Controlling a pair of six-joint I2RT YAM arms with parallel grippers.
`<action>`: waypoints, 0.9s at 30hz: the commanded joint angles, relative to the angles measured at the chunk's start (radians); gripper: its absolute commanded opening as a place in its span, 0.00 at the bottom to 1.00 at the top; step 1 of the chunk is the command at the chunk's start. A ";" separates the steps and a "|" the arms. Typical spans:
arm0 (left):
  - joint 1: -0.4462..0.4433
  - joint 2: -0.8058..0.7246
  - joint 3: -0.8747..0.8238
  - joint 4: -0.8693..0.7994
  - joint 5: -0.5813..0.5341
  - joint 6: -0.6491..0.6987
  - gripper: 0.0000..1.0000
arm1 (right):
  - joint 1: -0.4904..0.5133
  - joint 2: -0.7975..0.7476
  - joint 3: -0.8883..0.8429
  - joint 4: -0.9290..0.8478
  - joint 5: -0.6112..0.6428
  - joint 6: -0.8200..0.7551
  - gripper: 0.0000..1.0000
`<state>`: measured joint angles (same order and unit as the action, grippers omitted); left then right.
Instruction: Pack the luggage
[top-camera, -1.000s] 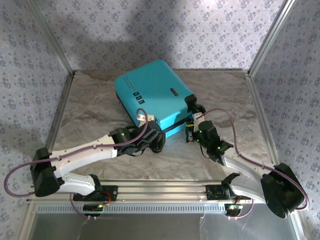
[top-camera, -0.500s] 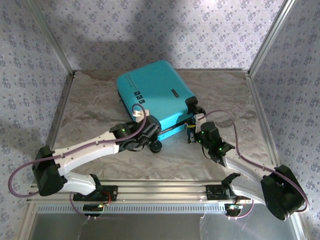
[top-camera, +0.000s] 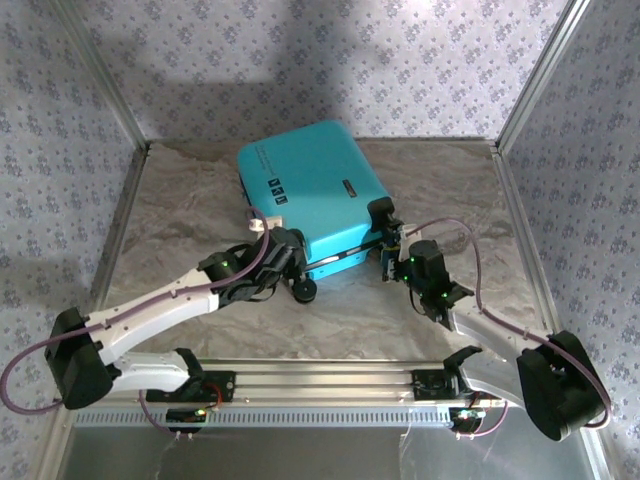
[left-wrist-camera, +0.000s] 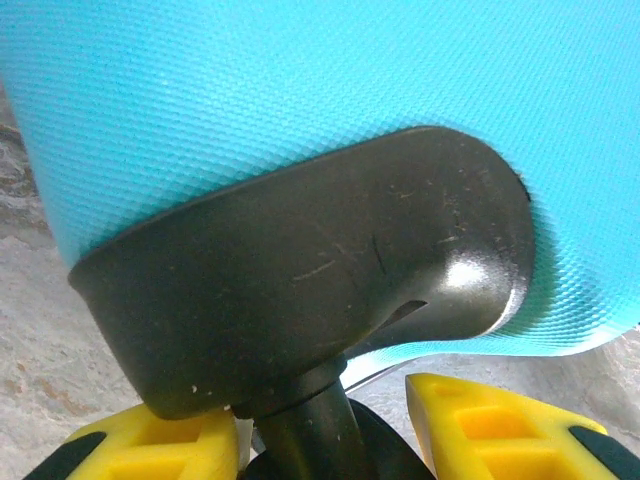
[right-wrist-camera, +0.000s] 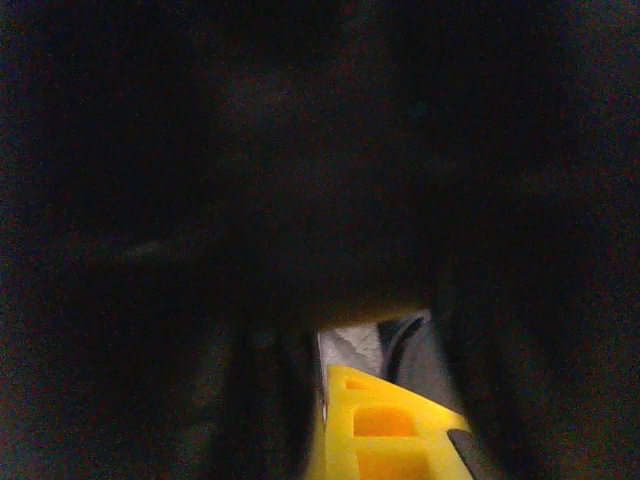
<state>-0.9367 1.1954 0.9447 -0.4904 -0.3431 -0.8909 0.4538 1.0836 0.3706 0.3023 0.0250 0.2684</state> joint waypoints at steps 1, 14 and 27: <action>0.035 -0.068 -0.043 -0.117 -0.100 0.216 0.11 | -0.061 0.008 0.006 0.005 0.078 0.002 0.00; 0.124 -0.184 -0.056 -0.070 0.059 0.502 0.06 | -0.107 -0.028 -0.068 0.219 -0.115 -0.093 0.00; 0.337 -0.183 0.056 -0.119 0.201 0.483 0.33 | -0.105 -0.044 -0.044 0.150 -0.110 -0.088 0.00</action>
<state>-0.5999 1.0294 0.9512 -0.5697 -0.2165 -0.4030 0.3557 1.0698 0.3058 0.4358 -0.1280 0.1917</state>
